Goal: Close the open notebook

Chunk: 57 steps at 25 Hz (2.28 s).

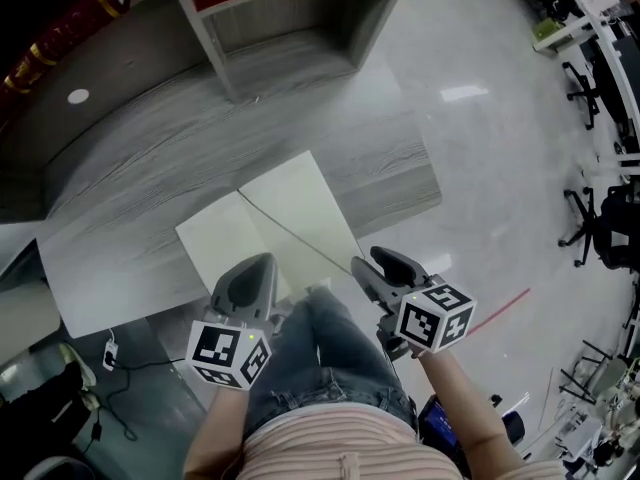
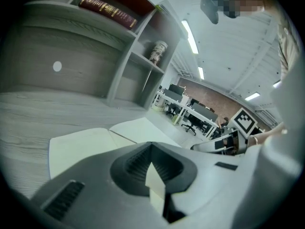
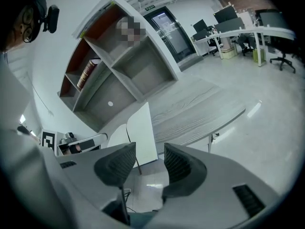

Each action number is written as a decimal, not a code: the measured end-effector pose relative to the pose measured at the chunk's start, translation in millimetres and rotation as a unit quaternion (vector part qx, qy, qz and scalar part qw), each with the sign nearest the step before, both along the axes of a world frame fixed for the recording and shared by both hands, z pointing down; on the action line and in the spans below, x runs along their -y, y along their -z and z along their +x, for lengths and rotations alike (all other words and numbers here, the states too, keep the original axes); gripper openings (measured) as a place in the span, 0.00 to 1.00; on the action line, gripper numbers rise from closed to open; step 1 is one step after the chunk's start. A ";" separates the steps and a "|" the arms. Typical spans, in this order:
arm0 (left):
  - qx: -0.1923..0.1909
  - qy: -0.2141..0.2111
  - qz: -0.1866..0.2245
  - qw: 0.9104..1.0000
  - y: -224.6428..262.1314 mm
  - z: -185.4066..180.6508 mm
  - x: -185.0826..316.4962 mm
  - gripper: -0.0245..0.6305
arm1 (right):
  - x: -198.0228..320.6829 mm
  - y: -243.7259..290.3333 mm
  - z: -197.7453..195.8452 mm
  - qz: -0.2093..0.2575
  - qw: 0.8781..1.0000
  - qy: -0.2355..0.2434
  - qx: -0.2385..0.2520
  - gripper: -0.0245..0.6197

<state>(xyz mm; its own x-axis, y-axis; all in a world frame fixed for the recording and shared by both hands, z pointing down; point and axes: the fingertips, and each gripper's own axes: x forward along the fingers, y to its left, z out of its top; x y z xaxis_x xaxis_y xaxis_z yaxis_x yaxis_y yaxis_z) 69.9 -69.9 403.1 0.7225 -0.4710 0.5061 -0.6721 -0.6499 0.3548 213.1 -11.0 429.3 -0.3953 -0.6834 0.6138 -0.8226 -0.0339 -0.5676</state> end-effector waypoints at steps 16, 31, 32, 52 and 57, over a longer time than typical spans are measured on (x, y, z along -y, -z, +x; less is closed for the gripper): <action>0.013 0.012 -0.037 0.999 -22.3 0.6 0.6 0.05 | 5.0 -26.2 -11.9 -0.046 0.995 0.049 0.070 0.21; 0.016 0.053 -0.035 0.998 -23.7 -20.6 -3.7 0.06 | 4.2 -1.6 -16.2 -0.030 0.994 0.094 0.043 0.12; 0.018 0.057 -0.036 0.998 -25.2 -22.9 -5.0 0.06 | 4.3 0.1 -16.3 -0.029 0.994 0.095 0.041 0.11; 0.073 0.119 -0.073 0.988 -61.1 -74.5 -28.5 0.05 | 1.9 52.2 -52.8 0.032 0.990 0.139 -0.015 0.09; 0.071 0.131 -0.085 0.985 -63.5 -83.1 -33.7 0.06 | 1.7 64.2 -66.9 0.041 0.988 0.151 -0.018 0.08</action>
<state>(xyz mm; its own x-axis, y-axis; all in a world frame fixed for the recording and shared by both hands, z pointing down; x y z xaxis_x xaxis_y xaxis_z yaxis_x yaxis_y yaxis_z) -13.2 -36.2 466.7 0.5037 -0.5317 0.6809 -0.8595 -0.3878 0.3330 146.2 -12.6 365.1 -0.5680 -0.5854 0.5785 -0.8076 0.2611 -0.5288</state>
